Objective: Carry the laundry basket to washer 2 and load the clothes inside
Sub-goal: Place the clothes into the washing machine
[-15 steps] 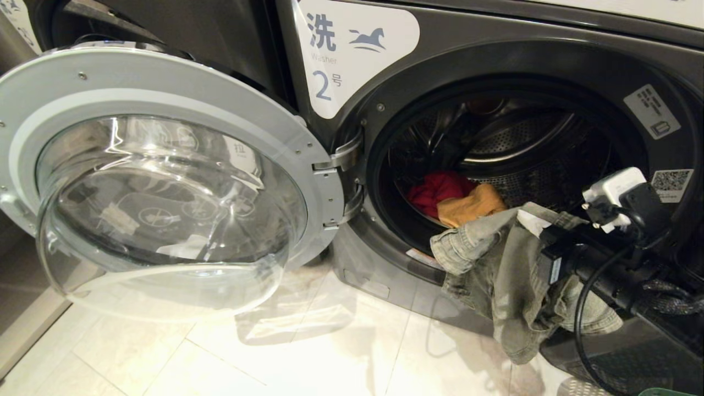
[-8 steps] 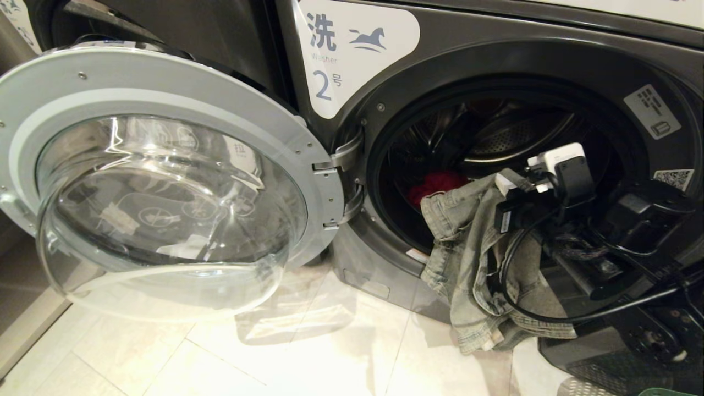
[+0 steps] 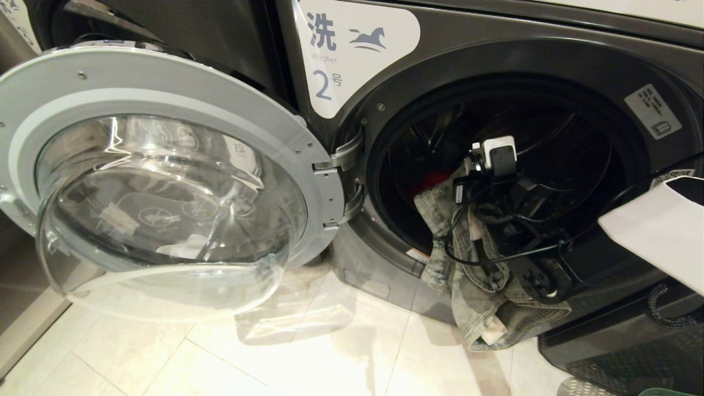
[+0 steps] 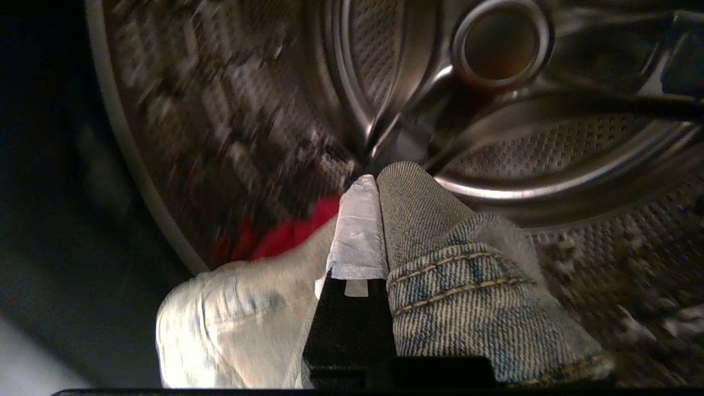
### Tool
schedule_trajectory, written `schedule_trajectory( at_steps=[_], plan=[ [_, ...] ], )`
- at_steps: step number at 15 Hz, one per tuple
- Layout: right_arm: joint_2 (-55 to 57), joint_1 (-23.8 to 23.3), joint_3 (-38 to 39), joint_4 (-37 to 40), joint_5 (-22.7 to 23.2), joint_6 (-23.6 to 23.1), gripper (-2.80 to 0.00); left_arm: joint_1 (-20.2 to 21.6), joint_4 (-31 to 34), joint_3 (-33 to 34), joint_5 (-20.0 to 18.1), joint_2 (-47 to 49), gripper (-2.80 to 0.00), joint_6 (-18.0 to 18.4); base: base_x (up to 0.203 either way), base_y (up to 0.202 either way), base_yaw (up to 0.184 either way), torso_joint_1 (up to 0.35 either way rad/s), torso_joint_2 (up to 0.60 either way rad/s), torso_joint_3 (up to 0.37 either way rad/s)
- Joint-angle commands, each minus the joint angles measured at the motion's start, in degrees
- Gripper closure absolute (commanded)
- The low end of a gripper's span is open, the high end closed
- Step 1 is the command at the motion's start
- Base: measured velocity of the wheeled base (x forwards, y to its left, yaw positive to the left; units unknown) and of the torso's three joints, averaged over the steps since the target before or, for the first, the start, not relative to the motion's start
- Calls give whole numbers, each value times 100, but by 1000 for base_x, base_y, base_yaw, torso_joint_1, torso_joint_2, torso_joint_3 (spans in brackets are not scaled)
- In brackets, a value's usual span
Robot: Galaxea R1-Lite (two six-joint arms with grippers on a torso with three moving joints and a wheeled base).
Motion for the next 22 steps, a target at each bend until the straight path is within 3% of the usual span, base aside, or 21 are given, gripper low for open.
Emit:
schedule_trajectory(
  at_steps=[1,5,11,17,19,22],
  plan=[
    [621,3,-762,-22,-98,-7,0,4,-2,0,1,2,0,-3,0,0,0,0,0,0],
    [1369,-42,-2715,375,-368,-24,0,4,-2,0,-3,2,0,-3,0,0,0,0,0,0],
    [2212,-431,-4712,1216,-507,-126,0,4,-2,0,-3,2,0,-3,0,0,0,0,0,0],
    [2270,-550,-4620,1290,-500,-59,0,4,-2,0,-2,2,0,-3,0,0,0,0,0,0],
    [2228,-534,-4457,1530,-505,245,0,4,-2,0,6,2,0,-3,0,0,0,0,0,0],
    [2221,-501,-4171,1922,-510,276,0,4,-2,0,6,2,0,-3,0,0,0,0,0,0]
  ],
)
